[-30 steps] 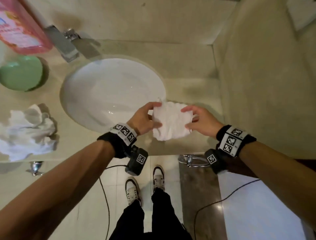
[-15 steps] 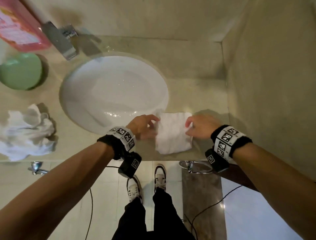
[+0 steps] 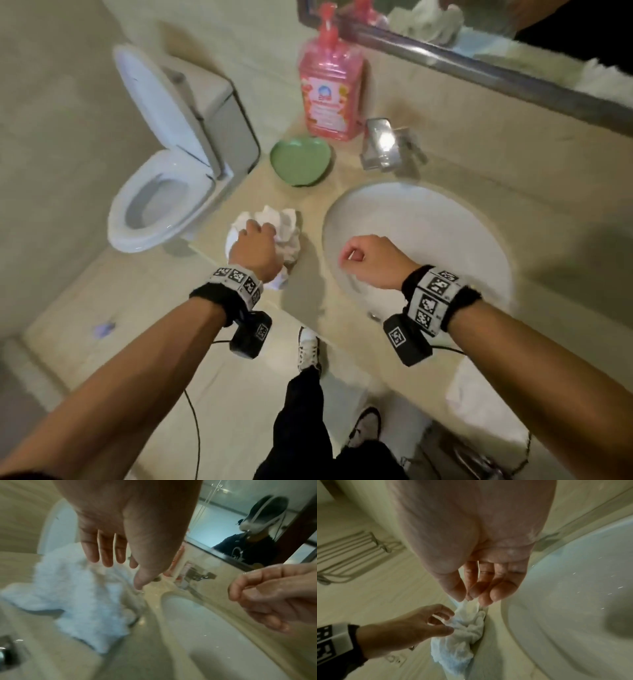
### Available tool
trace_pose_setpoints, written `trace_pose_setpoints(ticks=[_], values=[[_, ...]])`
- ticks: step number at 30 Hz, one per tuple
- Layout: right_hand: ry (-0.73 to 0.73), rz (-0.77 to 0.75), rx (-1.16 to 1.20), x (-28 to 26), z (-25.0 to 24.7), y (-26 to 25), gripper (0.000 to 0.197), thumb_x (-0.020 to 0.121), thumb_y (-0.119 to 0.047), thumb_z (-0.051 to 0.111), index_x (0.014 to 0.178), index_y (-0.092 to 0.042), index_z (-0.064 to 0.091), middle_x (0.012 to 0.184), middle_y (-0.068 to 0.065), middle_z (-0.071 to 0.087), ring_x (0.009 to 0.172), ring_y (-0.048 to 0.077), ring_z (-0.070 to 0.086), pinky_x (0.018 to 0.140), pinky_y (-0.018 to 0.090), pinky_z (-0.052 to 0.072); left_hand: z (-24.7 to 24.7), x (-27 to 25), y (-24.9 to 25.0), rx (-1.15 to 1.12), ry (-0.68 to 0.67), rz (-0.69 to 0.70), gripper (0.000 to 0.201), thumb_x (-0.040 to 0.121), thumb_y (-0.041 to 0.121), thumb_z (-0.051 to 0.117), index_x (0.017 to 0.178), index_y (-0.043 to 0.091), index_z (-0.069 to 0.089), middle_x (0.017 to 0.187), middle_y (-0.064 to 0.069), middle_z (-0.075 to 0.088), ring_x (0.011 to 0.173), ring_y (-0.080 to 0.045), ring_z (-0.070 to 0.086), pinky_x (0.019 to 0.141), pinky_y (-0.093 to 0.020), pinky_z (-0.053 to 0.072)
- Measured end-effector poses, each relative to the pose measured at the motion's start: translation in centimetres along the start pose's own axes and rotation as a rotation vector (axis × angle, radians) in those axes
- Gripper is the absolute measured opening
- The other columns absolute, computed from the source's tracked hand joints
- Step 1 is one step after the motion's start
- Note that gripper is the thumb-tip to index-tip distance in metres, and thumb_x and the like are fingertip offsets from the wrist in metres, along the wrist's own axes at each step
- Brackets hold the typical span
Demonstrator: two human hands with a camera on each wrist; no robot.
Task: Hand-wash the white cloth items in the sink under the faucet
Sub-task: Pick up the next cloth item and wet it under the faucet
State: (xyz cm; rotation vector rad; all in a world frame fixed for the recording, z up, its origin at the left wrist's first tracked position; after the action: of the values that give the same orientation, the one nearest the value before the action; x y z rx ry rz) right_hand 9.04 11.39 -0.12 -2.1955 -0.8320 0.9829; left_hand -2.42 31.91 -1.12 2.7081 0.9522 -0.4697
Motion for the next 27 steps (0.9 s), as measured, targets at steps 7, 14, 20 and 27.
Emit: trace_pose_setpoints(ticks=[7, 14, 20, 27], values=[[-0.112, -0.004, -0.013, 9.0, 6.7, -2.7, 0.036, 0.088, -0.037, 0.070, 0.120, -0.027, 0.057, 0.104, -0.008, 0.062, 0.094, 0.013, 0.062, 0.075, 0.024, 0.048, 0.0, 4.6, -1.1, 0.107, -0.078, 0.115, 0.030, 0.091, 0.028, 0.053, 0.120, 0.020, 0.055, 0.111, -0.007, 0.062, 0.091, -0.029, 0.060, 0.072, -0.035, 0.045], [-0.115, -0.084, 0.008, 12.4, 7.8, -4.3, 0.054, 0.088, -0.042, 0.072, 0.133, -0.024, 0.049, 0.112, -0.010, 0.062, 0.094, 0.005, 0.063, 0.072, 0.020, 0.047, -1.5, 6.6, -1.4, 0.197, -0.123, 0.262, 0.052, 0.088, 0.044, 0.065, 0.132, 0.023, 0.048, 0.126, -0.007, 0.050, 0.113, -0.028, 0.054, 0.094, -0.043, 0.047], [-0.024, -0.086, 0.114, 12.7, 7.1, -4.9, 0.068, 0.074, -0.043, 0.084, 0.120, -0.029, 0.035, 0.097, -0.011, 0.061, 0.079, 0.001, 0.063, 0.061, 0.013, 0.042, -2.3, 7.6, -1.9, -0.189, -0.085, 0.302, 0.025, 0.096, 0.029, 0.054, 0.117, 0.018, 0.060, 0.109, -0.005, 0.064, 0.096, -0.023, 0.059, 0.087, -0.036, 0.047], [-0.008, -0.014, 0.182, 12.0, 3.1, -7.0, 0.044, 0.082, -0.060, 0.069, 0.103, -0.022, 0.066, 0.095, -0.003, 0.073, 0.087, 0.014, 0.070, 0.080, 0.041, 0.059, -5.4, 8.3, -2.0, -1.193, 0.004, 0.113, 0.024, 0.089, 0.018, 0.071, 0.088, 0.017, 0.047, 0.071, -0.004, 0.056, 0.064, -0.019, 0.053, 0.057, -0.030, 0.045]])
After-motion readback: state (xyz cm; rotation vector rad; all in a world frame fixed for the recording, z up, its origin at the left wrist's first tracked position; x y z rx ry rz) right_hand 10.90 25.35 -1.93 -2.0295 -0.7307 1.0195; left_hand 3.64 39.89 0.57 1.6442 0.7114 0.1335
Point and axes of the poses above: each hand's wrist, its own x-axis towards the middle knuckle, its own z-axis out of the palm, y = z × x, the point moved 5 cm from there along x, towards the middle knuckle
